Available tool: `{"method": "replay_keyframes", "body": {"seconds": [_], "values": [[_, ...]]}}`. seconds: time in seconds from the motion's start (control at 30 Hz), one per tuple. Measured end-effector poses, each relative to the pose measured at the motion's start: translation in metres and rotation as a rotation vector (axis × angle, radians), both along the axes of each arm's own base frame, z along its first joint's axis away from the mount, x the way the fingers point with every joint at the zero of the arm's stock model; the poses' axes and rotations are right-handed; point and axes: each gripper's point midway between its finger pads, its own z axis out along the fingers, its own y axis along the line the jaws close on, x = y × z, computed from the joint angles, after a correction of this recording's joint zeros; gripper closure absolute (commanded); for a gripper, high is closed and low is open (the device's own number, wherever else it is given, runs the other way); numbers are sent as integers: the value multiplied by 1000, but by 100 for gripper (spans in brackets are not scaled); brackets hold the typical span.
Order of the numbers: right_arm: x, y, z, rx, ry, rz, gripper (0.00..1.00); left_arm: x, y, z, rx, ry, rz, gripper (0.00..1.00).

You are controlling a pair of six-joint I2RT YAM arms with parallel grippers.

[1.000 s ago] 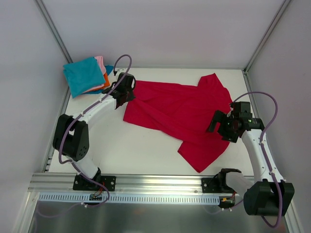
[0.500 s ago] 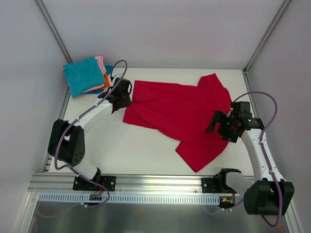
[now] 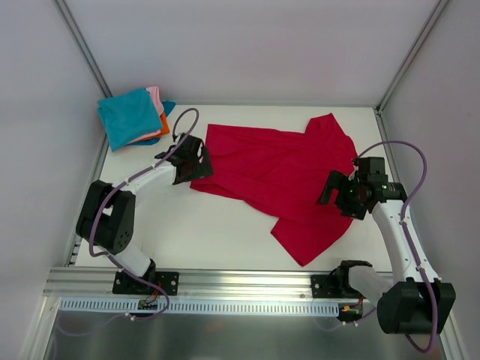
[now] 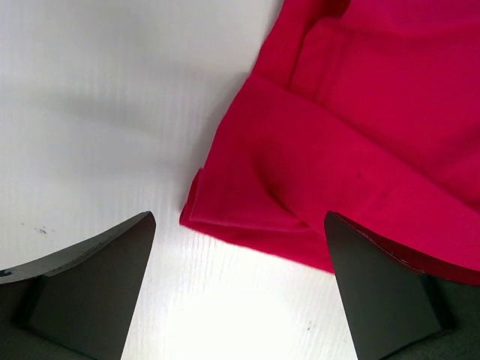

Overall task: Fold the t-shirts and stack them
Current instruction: Flatten out the tshirt

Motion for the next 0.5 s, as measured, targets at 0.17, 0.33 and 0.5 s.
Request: {"method": "replay_keyframes", "body": {"seconds": [0.17,0.33,0.5], "values": [[0,0,0,0,0,1,1,-31,4,-5,-46,21,3,2],[0,0,0,0,2,1,0,-38,3,5,-88,-16,7,24],[0,0,-1,0,4,1,0,-32,-1,7,-103,-45,-3,43]]}}
